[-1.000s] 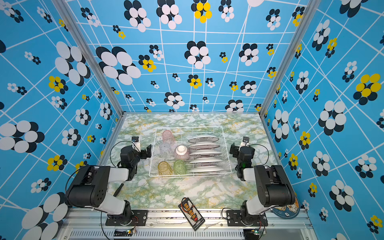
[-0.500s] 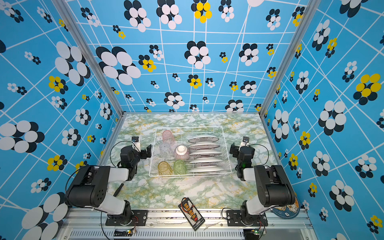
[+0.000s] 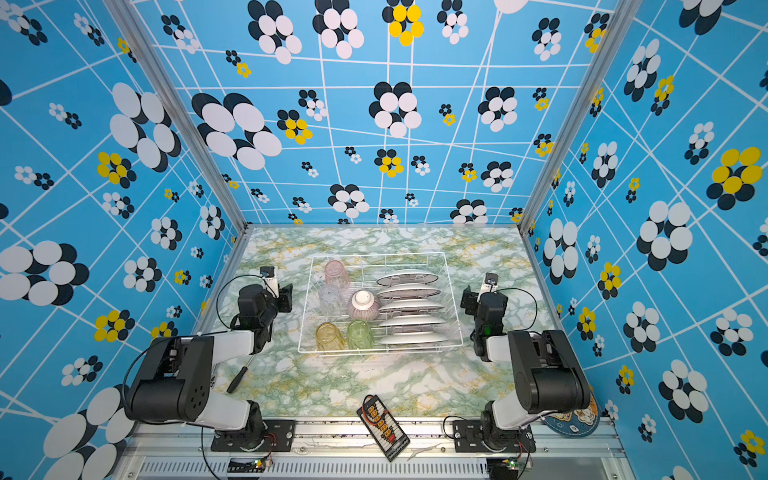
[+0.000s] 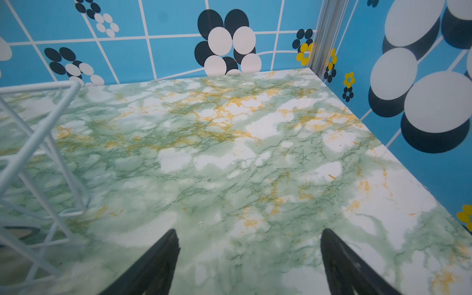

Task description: Unload the mixed dishes from the dish rack

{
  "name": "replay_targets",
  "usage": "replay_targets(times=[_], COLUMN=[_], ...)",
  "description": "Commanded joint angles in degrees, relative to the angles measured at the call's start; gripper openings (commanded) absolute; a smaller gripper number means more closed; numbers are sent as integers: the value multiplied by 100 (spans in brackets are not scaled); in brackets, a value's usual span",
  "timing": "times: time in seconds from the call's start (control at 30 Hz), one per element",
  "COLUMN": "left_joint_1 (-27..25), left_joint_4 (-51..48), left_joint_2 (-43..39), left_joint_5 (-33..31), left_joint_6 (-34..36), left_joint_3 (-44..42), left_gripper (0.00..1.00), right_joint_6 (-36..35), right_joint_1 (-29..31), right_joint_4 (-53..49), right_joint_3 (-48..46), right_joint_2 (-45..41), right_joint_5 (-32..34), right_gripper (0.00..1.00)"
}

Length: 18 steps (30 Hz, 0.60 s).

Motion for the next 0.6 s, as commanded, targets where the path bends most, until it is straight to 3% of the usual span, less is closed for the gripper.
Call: replay_targets(times=[0.0,0.2,0.37,0.57], left_joint_1=[-2,-573,-1432,-2645], left_joint_4=[-1066,-2521,-3093,-3314], left_joint_2=[-762,-1858,-2077,-2046], left_joint_5=[-59,-141,-176,-502], left_joint_6=[-124,-238,-87,589], left_joint_3=[376,1140,1684,2335], left_gripper=[44,48,48,53], right_joint_6=[46,5,109,707], right_joint_1=[-2,-20,-22,-21], right_joint_4=[-231,-1765,-3184,-5764], right_joint_3=[173,766,1155,2100], right_joint_2=[-55,-656,-1732,-2955], right_joint_5=[98,-43,-241,-1157], right_gripper=[89,88,88,89])
